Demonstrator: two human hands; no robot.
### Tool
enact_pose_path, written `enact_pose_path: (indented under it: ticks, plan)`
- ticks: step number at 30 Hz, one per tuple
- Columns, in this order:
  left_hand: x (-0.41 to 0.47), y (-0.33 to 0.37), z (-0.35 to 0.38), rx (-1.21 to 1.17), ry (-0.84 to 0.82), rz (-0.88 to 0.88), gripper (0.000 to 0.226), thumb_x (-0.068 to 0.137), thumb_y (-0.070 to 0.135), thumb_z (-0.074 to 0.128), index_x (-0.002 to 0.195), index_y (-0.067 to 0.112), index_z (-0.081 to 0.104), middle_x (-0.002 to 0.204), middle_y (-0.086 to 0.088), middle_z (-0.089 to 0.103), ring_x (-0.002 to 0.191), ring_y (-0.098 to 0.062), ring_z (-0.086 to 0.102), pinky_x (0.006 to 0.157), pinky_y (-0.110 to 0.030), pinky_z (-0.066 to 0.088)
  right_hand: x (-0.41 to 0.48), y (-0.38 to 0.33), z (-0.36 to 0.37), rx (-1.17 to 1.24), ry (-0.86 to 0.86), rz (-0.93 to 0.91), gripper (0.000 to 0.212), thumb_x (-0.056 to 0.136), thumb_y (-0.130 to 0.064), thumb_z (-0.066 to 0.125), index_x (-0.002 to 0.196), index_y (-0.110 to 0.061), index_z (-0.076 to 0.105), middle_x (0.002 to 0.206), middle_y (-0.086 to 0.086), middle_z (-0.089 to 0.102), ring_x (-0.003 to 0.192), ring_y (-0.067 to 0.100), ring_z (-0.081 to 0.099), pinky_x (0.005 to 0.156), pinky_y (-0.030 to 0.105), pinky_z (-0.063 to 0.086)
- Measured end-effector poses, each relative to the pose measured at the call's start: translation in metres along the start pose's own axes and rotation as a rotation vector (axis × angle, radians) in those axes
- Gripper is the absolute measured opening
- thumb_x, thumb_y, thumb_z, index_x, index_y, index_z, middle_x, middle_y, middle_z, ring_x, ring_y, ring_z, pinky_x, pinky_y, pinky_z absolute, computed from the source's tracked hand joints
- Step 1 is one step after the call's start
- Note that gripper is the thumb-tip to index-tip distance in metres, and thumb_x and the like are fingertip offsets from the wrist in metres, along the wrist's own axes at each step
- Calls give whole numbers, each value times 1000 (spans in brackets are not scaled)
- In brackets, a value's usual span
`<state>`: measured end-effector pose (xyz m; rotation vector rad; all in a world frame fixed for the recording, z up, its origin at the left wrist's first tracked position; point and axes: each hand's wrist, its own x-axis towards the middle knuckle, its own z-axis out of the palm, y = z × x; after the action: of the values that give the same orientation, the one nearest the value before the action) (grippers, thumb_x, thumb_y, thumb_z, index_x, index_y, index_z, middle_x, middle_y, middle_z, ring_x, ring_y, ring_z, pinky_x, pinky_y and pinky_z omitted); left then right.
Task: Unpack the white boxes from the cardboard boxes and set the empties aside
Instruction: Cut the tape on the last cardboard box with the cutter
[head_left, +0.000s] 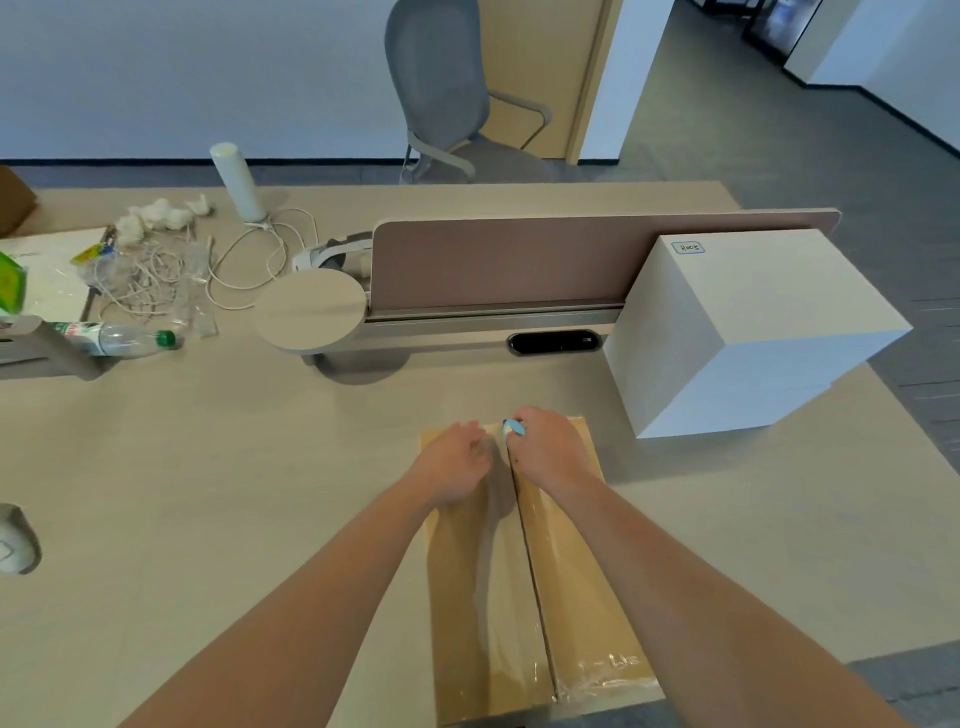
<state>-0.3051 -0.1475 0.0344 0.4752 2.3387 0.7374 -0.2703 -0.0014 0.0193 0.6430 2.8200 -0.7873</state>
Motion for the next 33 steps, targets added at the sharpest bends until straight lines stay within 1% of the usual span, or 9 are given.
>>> enact_pose_path:
  ticks: [2,5,8,14,19,22,25,31,33]
  plan:
    - [-2,1,-1,13,-10,9,39,100,22,45,135,5,51,146,-7,44,137,-26,38,106,-30,30,1,-3,-1,-59,-14,-6,11,91,-20,52,95,-18,62,86,-1,64,80,21,59,59,32,42]
    - [-1,1,-1,-21,-17,1,39,99,19,46,135,4,51,144,-10,45,136,-26,37,102,-29,30,4,-8,-2,-132,-34,-13,9,89,-16,51,87,-20,59,80,-2,60,77,22,57,53,30,33]
    - [-2,0,-1,-45,-16,-1,39,99,19,46,135,5,51,141,-11,45,134,-28,39,99,-29,31,6,-12,-3,-210,-50,-25,12,93,-15,52,97,-20,62,90,1,62,84,24,59,61,29,37]
    - [-5,-4,1,-49,-20,-4,55,99,28,47,152,20,32,159,-4,28,144,-24,30,113,-33,25,4,-23,-5,-381,-88,-71,20,95,-7,55,112,-12,63,105,8,65,98,27,63,75,32,49]
    - [-9,-2,1,-16,-22,29,51,101,24,45,151,19,36,163,3,19,150,-20,15,117,-34,16,-4,-21,-7,-354,-83,-48,19,94,-8,54,109,-13,64,101,7,65,96,27,63,71,31,45]
    - [-11,0,0,-14,-33,60,45,101,19,44,145,12,42,163,2,20,151,-18,11,116,-30,15,-14,-18,-5,-364,-90,-52,21,94,-9,52,110,-13,65,103,7,67,99,28,64,71,31,47]
    - [-12,3,0,-19,-39,58,46,102,18,41,146,8,39,160,-5,25,150,-18,15,111,-27,19,-26,-12,-5,-357,-115,-54,23,95,-13,51,114,-13,65,106,8,68,100,27,64,71,32,46]
    - [-18,1,3,-7,-22,37,55,99,18,44,152,13,32,163,2,18,151,-17,10,119,-33,11,-57,-2,-4,-358,-185,-53,22,93,-16,53,112,-12,65,108,10,67,102,31,64,70,32,42]
    - [-21,0,4,2,-6,38,49,97,16,46,145,12,43,156,2,32,148,-17,21,117,-32,18,-65,2,-4,-348,-188,-42,21,93,-16,52,111,-12,63,108,10,65,101,31,62,70,32,41]
